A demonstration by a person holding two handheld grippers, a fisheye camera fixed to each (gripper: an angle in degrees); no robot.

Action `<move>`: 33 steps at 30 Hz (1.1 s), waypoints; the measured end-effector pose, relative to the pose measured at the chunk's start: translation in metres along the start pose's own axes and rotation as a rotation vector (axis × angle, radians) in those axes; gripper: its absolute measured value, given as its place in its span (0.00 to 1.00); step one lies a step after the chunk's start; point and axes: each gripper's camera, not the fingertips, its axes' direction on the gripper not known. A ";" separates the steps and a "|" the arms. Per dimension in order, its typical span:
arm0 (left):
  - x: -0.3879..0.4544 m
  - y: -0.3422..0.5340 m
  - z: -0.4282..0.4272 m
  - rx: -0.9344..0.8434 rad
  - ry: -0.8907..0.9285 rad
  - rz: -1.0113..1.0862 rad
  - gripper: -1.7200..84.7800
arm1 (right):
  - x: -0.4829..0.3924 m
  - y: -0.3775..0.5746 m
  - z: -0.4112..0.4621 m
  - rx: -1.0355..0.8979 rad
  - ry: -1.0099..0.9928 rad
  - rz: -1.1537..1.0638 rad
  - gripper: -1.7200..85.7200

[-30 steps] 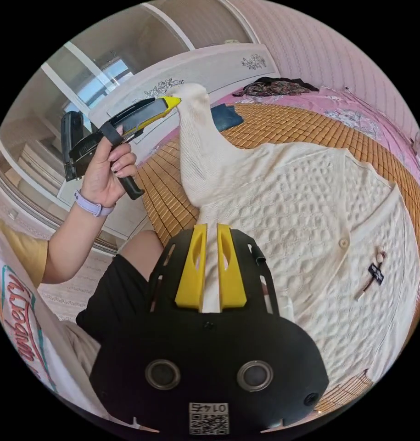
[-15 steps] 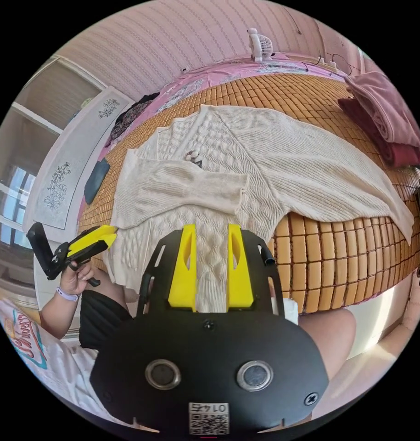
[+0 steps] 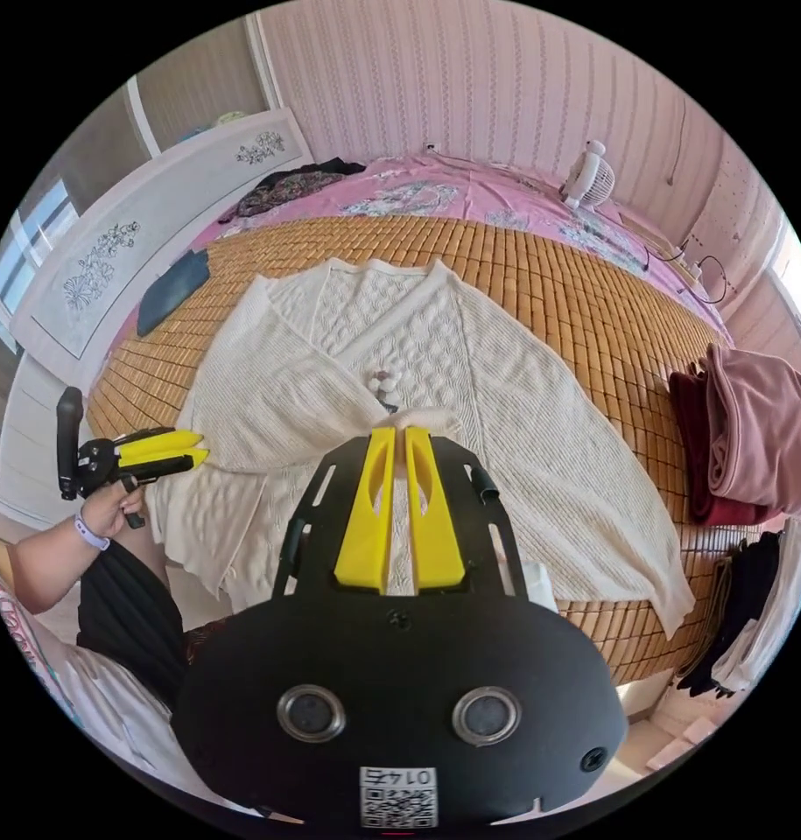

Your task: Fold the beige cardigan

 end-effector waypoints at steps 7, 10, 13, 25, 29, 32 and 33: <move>0.031 -0.013 0.005 0.034 0.060 0.093 0.11 | 0.061 0.037 -0.019 0.054 -0.113 0.222 0.07; 0.027 -0.015 0.026 -0.037 0.068 0.065 0.11 | 0.083 0.068 0.002 -0.042 -0.112 0.334 0.09; 0.023 -0.012 0.032 -0.019 0.069 0.072 0.10 | 0.108 0.099 -0.005 -0.021 -0.052 0.475 0.11; -0.008 -0.029 0.031 0.005 0.030 -0.027 0.10 | 0.211 0.153 -0.017 0.025 0.359 0.922 0.14; -0.016 -0.024 0.042 0.009 0.014 -0.045 0.09 | 0.203 0.149 -0.002 0.004 0.405 0.869 0.08; -0.018 -0.025 0.044 0.004 -0.005 -0.039 0.09 | 0.198 0.144 -0.002 0.000 0.404 0.844 0.04; -0.019 -0.026 0.044 0.002 -0.005 -0.039 0.09 | 0.195 0.141 -0.008 0.013 0.390 0.843 0.03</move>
